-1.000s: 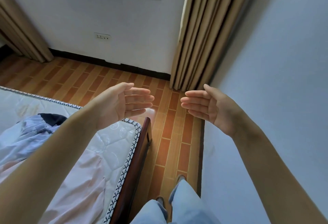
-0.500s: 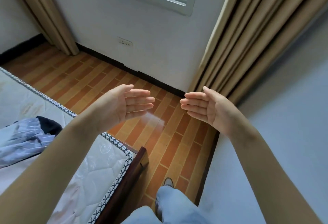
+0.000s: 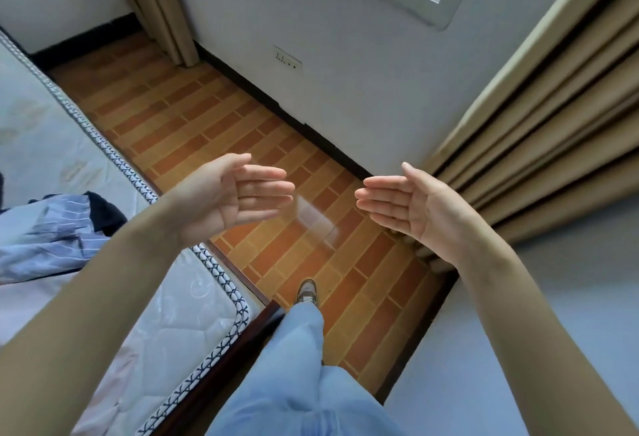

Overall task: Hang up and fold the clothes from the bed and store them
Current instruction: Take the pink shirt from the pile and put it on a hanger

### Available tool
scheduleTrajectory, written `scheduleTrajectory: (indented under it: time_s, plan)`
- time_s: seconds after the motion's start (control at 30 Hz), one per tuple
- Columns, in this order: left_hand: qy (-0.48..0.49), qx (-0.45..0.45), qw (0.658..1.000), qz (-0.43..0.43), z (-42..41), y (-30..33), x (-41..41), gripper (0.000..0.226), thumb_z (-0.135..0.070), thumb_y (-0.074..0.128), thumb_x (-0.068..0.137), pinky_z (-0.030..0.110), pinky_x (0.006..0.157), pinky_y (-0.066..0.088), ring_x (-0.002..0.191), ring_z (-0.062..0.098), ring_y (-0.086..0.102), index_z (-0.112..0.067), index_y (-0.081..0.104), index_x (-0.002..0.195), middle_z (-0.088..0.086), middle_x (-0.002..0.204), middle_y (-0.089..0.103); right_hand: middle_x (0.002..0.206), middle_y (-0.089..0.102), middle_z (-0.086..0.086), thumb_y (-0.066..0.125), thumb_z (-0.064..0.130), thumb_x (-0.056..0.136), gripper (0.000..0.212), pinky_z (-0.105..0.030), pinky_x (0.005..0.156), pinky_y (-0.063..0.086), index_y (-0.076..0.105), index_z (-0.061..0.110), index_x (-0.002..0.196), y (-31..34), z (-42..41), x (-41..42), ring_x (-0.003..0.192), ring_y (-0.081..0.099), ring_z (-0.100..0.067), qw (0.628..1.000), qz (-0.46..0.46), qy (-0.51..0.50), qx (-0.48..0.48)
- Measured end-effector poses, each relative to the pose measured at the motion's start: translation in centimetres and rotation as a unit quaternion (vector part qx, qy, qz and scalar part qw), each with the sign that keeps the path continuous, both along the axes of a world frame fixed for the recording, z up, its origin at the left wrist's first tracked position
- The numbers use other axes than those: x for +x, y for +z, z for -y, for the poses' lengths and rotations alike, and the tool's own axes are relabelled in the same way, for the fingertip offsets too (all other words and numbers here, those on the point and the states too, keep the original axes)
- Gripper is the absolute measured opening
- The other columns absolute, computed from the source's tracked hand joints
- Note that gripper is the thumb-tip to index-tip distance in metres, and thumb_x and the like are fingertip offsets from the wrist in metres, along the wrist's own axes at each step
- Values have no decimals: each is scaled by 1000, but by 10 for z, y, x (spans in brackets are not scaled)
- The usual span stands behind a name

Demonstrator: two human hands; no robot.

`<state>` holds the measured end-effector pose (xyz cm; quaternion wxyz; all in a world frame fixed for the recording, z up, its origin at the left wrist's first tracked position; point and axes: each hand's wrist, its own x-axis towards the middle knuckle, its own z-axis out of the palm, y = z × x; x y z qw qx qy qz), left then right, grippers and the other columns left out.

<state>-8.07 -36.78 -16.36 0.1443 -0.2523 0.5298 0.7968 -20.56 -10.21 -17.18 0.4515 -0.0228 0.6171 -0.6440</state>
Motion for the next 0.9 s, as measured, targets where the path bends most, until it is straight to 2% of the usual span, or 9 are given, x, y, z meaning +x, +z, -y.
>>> scheduleTrajectory:
  time_s: [0.13, 0.37, 0.47, 0.7, 0.9]
  plan:
    - [39, 13, 999, -15, 36, 0, -36, 50, -34, 28, 104, 41, 91, 55, 113, 31, 65, -1, 57, 127, 18, 121, 67, 118, 71, -13, 31, 41, 105, 52, -36, 97, 52, 65, 6, 121, -2, 42, -59, 113, 66, -25, 999, -11, 32, 0]
    - [136, 0, 990, -41, 131, 9, -89, 50, -33, 27, 104, 46, 99, 50, 116, 31, 63, -1, 58, 127, 18, 123, 66, 118, 70, -14, 31, 38, 105, 50, -34, 97, 53, 65, 5, 120, 22, 183, -156, 113, 67, -26, 989, -44, 140, -32]
    - [173, 9, 984, -37, 163, 13, -101, 49, -32, 29, 104, 45, 98, 51, 116, 32, 63, 0, 59, 126, 19, 123, 66, 119, 70, -14, 31, 38, 105, 50, -36, 98, 53, 64, 5, 122, 25, 227, -184, 113, 66, -26, 982, -44, 178, -45]
    - [276, 18, 961, -4, 218, 2, -107, 49, -32, 31, 103, 43, 96, 51, 114, 32, 64, 1, 61, 124, 20, 121, 66, 120, 69, -14, 31, 39, 105, 51, -35, 98, 52, 62, 4, 126, 7, 311, -233, 115, 66, -26, 967, -7, 251, -34]
    - [363, 36, 931, -12, 258, -3, -136, 49, -32, 34, 101, 44, 94, 52, 114, 33, 64, 0, 70, 110, 22, 122, 66, 121, 69, -13, 31, 41, 104, 52, -35, 99, 51, 62, 5, 125, 6, 401, -290, 115, 65, -25, 939, -4, 343, -32]
